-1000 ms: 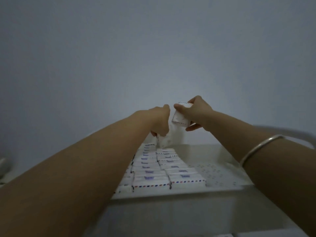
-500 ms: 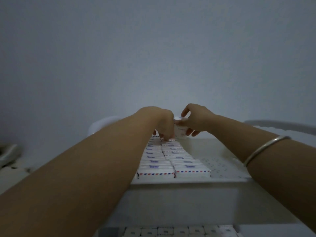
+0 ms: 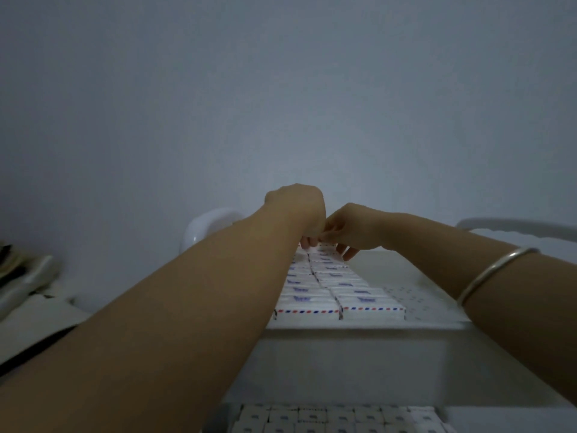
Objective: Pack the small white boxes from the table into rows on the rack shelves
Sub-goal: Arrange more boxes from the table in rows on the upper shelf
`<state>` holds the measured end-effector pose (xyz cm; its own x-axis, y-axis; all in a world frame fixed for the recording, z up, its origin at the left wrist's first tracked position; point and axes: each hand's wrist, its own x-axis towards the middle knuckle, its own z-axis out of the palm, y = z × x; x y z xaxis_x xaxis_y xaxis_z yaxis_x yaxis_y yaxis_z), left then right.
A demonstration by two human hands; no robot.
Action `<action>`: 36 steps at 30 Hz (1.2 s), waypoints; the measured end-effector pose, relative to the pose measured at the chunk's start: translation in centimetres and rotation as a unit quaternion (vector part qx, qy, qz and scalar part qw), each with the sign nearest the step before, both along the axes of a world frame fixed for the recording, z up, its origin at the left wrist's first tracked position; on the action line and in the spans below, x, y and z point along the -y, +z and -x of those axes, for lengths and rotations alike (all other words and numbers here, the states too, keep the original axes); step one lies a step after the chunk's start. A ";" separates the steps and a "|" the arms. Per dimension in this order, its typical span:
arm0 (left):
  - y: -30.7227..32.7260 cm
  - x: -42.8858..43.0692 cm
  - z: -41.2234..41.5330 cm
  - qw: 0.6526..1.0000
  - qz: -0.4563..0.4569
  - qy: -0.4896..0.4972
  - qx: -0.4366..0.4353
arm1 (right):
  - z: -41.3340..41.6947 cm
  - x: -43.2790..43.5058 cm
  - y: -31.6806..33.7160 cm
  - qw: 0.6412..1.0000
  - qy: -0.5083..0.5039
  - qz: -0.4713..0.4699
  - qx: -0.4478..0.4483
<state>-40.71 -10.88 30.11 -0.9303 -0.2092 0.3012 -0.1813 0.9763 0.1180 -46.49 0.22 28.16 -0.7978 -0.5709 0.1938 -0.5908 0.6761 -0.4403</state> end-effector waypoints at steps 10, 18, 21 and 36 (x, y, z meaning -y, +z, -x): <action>0.4 -0.8 -6.3 0.989 0.012 0.018 -0.146 | -3.3 -1.4 1.0 0.992 -0.084 0.057 -0.075; -2.4 0.3 -19.6 0.967 -0.095 -0.094 -0.218 | -17.6 -2.6 0.0 0.976 0.117 0.169 -0.066; -6.9 2.6 -25.0 0.959 -0.141 -0.101 -0.225 | -23.1 -1.7 -3.3 0.970 0.190 0.150 0.000; -31.6 19.5 -43.2 0.961 -0.267 0.063 0.039 | -29.8 14.1 -27.4 0.943 0.264 -0.199 -0.032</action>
<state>2.47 -30.37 -1.49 -0.9031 -0.4266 0.0495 -0.3230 0.7506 0.5764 -16.71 -13.91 0.72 -0.3763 -0.9229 -0.0817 -0.9080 0.3849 -0.1656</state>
